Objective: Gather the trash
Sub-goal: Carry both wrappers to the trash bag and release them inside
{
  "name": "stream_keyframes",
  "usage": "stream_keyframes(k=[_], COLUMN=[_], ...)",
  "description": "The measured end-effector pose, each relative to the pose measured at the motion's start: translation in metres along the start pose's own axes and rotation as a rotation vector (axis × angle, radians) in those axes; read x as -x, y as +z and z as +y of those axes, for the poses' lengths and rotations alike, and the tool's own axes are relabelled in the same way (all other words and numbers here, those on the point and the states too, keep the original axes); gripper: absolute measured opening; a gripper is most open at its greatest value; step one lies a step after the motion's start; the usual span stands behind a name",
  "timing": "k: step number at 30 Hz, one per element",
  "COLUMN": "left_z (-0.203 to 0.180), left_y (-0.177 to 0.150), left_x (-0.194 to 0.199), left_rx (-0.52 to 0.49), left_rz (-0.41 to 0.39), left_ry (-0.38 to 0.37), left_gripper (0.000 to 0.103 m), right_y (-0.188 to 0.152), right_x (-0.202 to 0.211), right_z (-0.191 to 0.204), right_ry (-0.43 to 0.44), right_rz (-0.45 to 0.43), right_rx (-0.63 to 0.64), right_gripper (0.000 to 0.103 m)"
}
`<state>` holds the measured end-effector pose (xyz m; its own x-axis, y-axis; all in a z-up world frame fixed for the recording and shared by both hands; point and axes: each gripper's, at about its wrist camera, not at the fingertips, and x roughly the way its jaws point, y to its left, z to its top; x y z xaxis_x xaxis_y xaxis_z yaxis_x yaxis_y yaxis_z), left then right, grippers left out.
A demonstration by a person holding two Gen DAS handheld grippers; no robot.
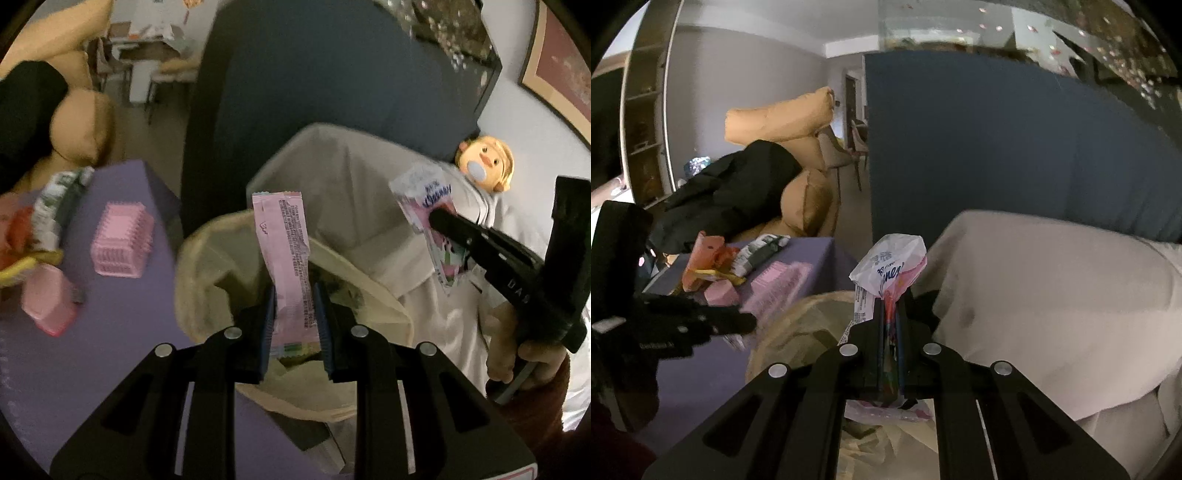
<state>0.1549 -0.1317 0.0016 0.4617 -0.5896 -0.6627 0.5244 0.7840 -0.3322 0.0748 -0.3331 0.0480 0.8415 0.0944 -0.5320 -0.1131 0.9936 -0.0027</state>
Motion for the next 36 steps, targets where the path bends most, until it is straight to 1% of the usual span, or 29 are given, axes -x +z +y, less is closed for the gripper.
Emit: stream_keyframes(k=[4, 6, 13, 14, 15, 16, 17, 18, 20, 23, 26, 30, 33, 36], left_z=[-0.002, -0.002, 0.000, 0.000, 0.001, 0.000, 0.001, 0.001, 0.004, 0.012, 0.026, 0.050, 0.067, 0.081], left_y=[-0.006, -0.009, -0.013, -0.013, -0.014, -0.014, -0.013, -0.013, -0.014, -0.014, -0.016, -0.025, -0.033, -0.040], left_x=[-0.028, -0.038, -0.050, -0.051, -0.051, -0.051, -0.050, -0.049, -0.042, -0.027, -0.007, 0.019, 0.032, 0.041], left_rx=[0.004, 0.004, 0.000, 0.000, 0.003, 0.005, 0.009, 0.011, 0.012, 0.026, 0.042, 0.055, 0.085, 0.111], left_rz=[0.078, 0.104, 0.127, 0.127, 0.129, 0.129, 0.126, 0.122, 0.103, 0.074, 0.044, 0.019, 0.013, 0.012], left_ry=[0.001, 0.005, 0.014, 0.012, 0.007, 0.002, 0.000, 0.004, 0.018, 0.019, 0.048, 0.111, 0.143, 0.158], left_gripper=[0.021, 0.021, 0.021, 0.023, 0.029, 0.032, 0.038, 0.041, 0.041, 0.042, 0.044, 0.045, 0.045, 0.045], right_y=[-0.005, -0.007, -0.013, -0.013, -0.013, -0.013, -0.013, -0.013, -0.014, -0.016, -0.019, -0.022, -0.024, -0.025], right_x=[-0.013, -0.017, -0.023, -0.023, -0.024, -0.024, -0.025, -0.026, -0.029, -0.034, -0.043, -0.056, -0.067, -0.077], right_z=[-0.006, -0.008, -0.015, -0.016, -0.016, -0.015, -0.015, -0.014, -0.012, -0.006, 0.002, 0.014, 0.022, 0.028], right_ry=[-0.004, -0.014, -0.027, -0.028, -0.027, -0.026, -0.024, -0.022, -0.015, -0.004, 0.015, 0.037, 0.047, 0.053], right_rz=[0.026, 0.035, 0.056, 0.058, 0.059, 0.060, 0.061, 0.062, 0.066, 0.077, 0.097, 0.124, 0.146, 0.168], right_rx=[-0.018, -0.020, -0.041, -0.044, -0.046, -0.046, -0.047, -0.048, -0.047, -0.041, -0.034, -0.024, -0.018, -0.017], right_gripper=[0.007, 0.007, 0.007, 0.007, 0.007, 0.007, 0.007, 0.007, 0.007, 0.007, 0.007, 0.007, 0.007, 0.007])
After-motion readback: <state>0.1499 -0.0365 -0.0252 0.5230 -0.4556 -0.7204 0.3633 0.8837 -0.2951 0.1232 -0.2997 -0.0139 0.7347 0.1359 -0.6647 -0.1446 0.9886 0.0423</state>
